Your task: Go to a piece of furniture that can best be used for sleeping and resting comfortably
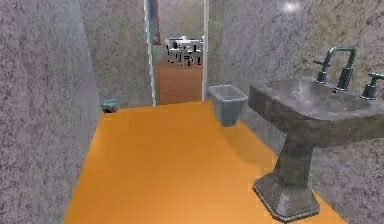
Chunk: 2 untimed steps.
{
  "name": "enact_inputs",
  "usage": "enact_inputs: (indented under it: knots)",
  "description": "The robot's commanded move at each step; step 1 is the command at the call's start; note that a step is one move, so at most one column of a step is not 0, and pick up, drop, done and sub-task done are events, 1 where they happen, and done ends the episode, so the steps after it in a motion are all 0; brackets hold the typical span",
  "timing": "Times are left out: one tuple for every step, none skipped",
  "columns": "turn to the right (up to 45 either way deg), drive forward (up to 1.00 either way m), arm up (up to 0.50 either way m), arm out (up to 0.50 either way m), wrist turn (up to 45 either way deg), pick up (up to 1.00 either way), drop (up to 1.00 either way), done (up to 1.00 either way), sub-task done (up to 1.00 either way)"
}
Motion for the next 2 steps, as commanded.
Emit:
enact_inputs:
  knots:
    - [0.0, 1.0, 0.0, 0.0, 0.0, 0.0, 0.0, 0.0, 0.0]
    - [-3.0, 0.0, 0.0, 0.0, 0.0, 0.0, 0.0, 0.0, 0.0]
